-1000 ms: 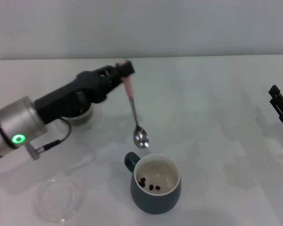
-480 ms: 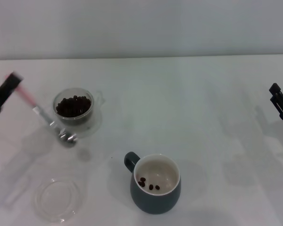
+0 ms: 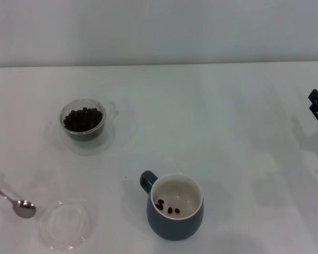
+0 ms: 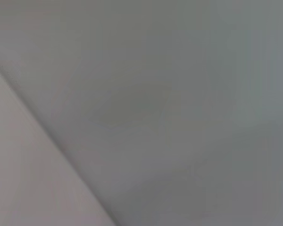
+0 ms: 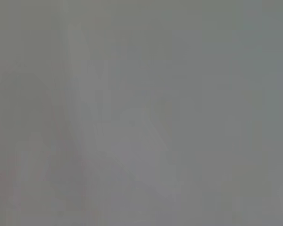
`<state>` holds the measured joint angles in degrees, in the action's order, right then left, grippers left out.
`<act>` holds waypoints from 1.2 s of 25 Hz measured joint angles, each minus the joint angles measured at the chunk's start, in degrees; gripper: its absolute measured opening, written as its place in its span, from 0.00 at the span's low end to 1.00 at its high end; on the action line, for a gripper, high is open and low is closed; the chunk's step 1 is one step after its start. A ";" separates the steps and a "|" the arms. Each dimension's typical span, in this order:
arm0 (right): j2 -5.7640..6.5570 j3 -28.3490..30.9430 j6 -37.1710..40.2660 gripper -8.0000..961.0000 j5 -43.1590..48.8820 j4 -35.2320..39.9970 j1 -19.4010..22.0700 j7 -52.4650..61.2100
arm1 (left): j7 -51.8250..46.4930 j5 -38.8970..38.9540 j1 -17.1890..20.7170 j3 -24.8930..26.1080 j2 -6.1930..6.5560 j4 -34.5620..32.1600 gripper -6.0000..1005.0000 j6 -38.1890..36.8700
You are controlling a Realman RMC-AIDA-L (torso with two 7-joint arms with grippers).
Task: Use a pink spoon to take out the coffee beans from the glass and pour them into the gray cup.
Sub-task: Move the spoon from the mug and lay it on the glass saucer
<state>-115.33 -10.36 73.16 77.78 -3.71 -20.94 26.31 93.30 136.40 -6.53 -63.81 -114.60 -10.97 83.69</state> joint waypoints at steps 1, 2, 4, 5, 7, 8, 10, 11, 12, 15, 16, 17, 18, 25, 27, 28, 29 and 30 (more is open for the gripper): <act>0.00 0.00 -0.15 0.65 0.00 0.01 -0.06 -0.13 | 0.00 -0.10 -0.22 -0.04 -0.21 0.01 0.14 -0.79; 0.00 0.00 -0.15 0.65 0.00 0.01 -0.06 -0.13 | 0.02 -0.25 -0.47 -0.12 -0.39 0.02 0.14 -1.49; 0.01 -0.02 -0.38 0.65 0.04 0.03 -0.40 -0.21 | 0.26 -0.79 -1.24 -0.31 -0.70 0.01 0.14 -2.43; 0.01 -0.06 -0.44 0.65 0.08 0.03 -0.61 -0.21 | 0.56 -1.20 -1.67 -0.37 -0.83 -0.02 0.14 -2.93; 0.02 -0.18 -0.51 0.65 0.12 0.02 -0.91 -0.14 | 1.27 -2.17 -2.80 -0.43 -1.07 0.07 0.15 -4.24; 0.02 -0.18 -0.51 0.65 0.13 0.03 -0.91 -0.08 | 1.51 -2.66 -3.37 -0.45 -1.15 0.24 0.15 -5.09; 0.02 -0.11 -0.51 0.65 0.12 0.03 -0.76 0.03 | 1.70 -4.46 -5.07 -0.51 -1.48 0.65 0.15 -7.45; 0.02 -0.06 -0.51 0.65 0.10 0.03 -0.62 0.07 | 1.70 -5.47 -5.76 -0.51 -1.67 0.73 0.15 -8.66; 0.02 -0.04 -0.51 0.65 0.07 0.03 -0.55 0.09 | 1.70 -6.01 -6.20 -0.52 -1.80 0.75 0.15 -9.34; 0.02 -0.01 -0.51 0.65 0.03 0.03 -0.51 0.16 | 1.83 -7.35 -7.27 -0.50 -2.53 0.49 0.16 -11.11; 0.02 -0.01 -0.51 0.65 0.02 0.02 -0.51 0.18 | 2.01 -7.91 -7.58 -0.48 -2.71 0.40 0.16 -11.39; 0.03 0.00 -0.50 0.65 0.01 0.03 -0.51 0.20 | 2.25 -8.80 -8.11 -0.48 -2.91 0.30 0.16 -11.53; 0.02 0.00 -0.50 0.65 0.01 0.03 -0.51 0.20 | 2.44 -9.61 -8.53 -0.49 -3.01 0.29 0.16 -11.52; 0.10 0.00 -0.50 0.65 0.00 0.32 -0.50 0.23 | 3.09 -13.63 -9.80 -0.48 -3.48 0.18 0.17 -11.59; 0.11 0.00 -0.50 0.65 0.00 0.57 -0.51 0.23 | 3.30 -14.45 -9.80 -0.52 -3.58 0.16 0.17 -11.49; 0.11 0.00 -0.50 0.65 0.00 0.64 -0.52 0.23 | 3.30 -14.70 -9.69 -0.52 -3.65 0.16 0.18 -11.49; 0.11 0.00 -0.50 0.65 0.00 0.70 -0.53 0.23 | 3.30 -14.78 -9.60 -0.52 -3.72 0.15 0.18 -11.49; 0.11 0.00 -0.51 0.65 0.00 0.75 -0.59 0.23 | 3.30 -14.81 -9.50 -0.53 -3.76 0.16 0.18 -11.50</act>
<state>-115.22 -10.37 72.64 77.78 -2.96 -21.53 26.55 96.60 121.59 -16.03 -64.34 -118.36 -10.81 72.19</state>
